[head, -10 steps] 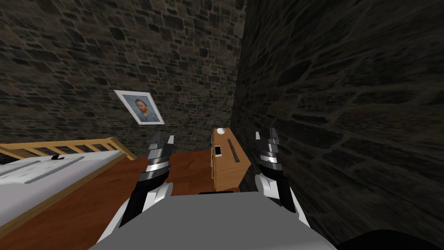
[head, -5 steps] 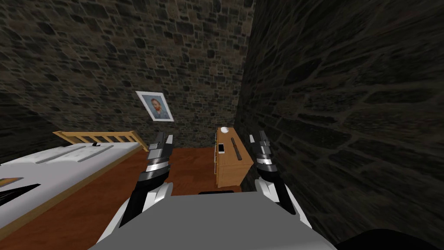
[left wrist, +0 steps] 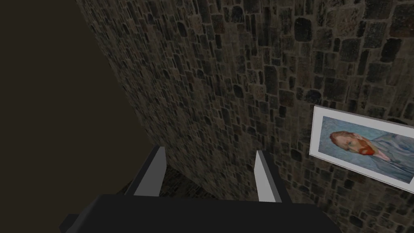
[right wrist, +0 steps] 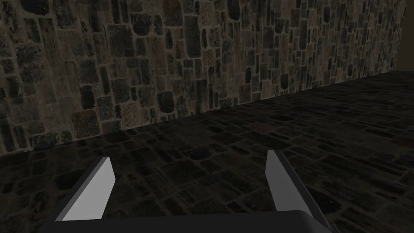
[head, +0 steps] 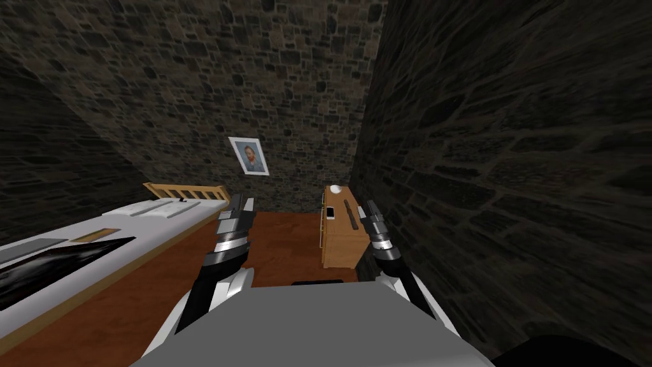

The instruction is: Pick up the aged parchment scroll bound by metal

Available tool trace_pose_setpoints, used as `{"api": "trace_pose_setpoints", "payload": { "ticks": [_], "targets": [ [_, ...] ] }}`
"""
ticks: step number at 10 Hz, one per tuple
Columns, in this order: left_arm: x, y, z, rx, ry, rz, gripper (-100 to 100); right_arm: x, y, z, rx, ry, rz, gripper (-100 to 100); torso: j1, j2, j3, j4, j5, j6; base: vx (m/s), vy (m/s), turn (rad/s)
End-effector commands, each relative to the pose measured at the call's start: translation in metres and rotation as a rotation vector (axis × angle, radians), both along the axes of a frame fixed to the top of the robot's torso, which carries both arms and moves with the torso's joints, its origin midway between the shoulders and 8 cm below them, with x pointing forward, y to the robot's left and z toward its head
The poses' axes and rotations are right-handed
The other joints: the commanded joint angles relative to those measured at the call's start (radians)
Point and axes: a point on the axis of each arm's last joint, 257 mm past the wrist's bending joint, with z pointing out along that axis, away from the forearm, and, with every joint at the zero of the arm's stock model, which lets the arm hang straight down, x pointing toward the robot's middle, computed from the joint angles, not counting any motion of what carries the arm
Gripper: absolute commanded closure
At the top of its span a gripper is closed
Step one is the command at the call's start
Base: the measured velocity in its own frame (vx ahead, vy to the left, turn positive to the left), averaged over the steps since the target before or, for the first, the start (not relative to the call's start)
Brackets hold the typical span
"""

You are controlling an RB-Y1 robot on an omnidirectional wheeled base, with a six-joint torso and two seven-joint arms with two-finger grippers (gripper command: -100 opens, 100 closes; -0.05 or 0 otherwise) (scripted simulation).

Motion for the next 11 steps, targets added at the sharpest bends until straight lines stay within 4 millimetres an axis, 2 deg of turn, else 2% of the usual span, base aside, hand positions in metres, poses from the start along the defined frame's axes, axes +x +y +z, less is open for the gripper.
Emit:
{"api": "trace_pose_setpoints", "payload": {
  "ticks": [1,2,4,5,6,7,8,9,10,11],
  "targets": [
    [0.000,0.000,0.000,0.000,0.000,0.000,0,0.001,0.012,-0.027,-0.034,0.060,0.038,-100,0.000,0.000,0.000,0.000,0.000,0.000,-0.145,0.032,0.224],
    [0.000,0.000,0.000,0.000,0.000,0.000,0,0.001,0.013,-0.028,-0.044,0.062,0.044,-100,0.000,0.002,0.001,0.000,0.000,0.000,-0.126,0.028,0.102],
    [0.000,0.000,0.000,0.000,0.000,0.000,0,-0.005,0.028,-0.070,-0.088,0.157,0.093,-100,0.000,0.001,0.001,0.000,0.000,0.000,-0.138,0.053,0.209],
    [0.000,0.000,0.000,0.000,0.000,0.000,0,-0.006,0.029,-0.072,-0.105,0.162,0.103,-100,0.001,0.004,0.002,0.001,0.000,0.000,-0.125,0.043,0.061],
    [0.000,0.000,0.000,0.000,0.000,0.000,0,-0.011,0.035,-0.096,-0.130,0.216,0.129,-100,0.000,0.002,0.001,0.001,0.000,0.000,-0.115,0.048,0.148],
    [0.000,0.000,0.000,0.000,0.000,0.000,0,-0.012,0.035,-0.096,-0.138,0.218,0.133,-100,0.000,0.001,0.001,0.000,0.000,0.000,-0.085,0.030,0.077],
    [0.000,0.000,0.000,0.000,0.000,0.000,0,-0.019,0.040,-0.122,-0.164,0.276,0.159,-100,-0.001,0.000,0.000,0.000,0.000,0.001,-0.083,0.035,0.166],
    [0.000,0.000,0.000,0.000,0.000,0.000,0,-0.020,0.040,-0.123,-0.172,0.278,0.164,-100,-0.001,-0.001,0.000,0.000,0.000,0.000,-0.064,0.032,0.085],
    [0.000,0.000,0.000,0.000,0.000,0.000,0,-0.029,0.043,-0.150,-0.196,0.340,0.187,-100,-0.002,-0.002,-0.001,0.000,0.000,0.001,-0.073,0.042,0.163],
    [0.000,0.000,0.000,0.000,0.000,0.000,0,-0.030,0.043,-0.152,-0.209,0.343,0.194,-100,-0.001,-0.002,-0.001,0.000,0.000,0.000,-0.065,0.027,0.075]
  ]
}}
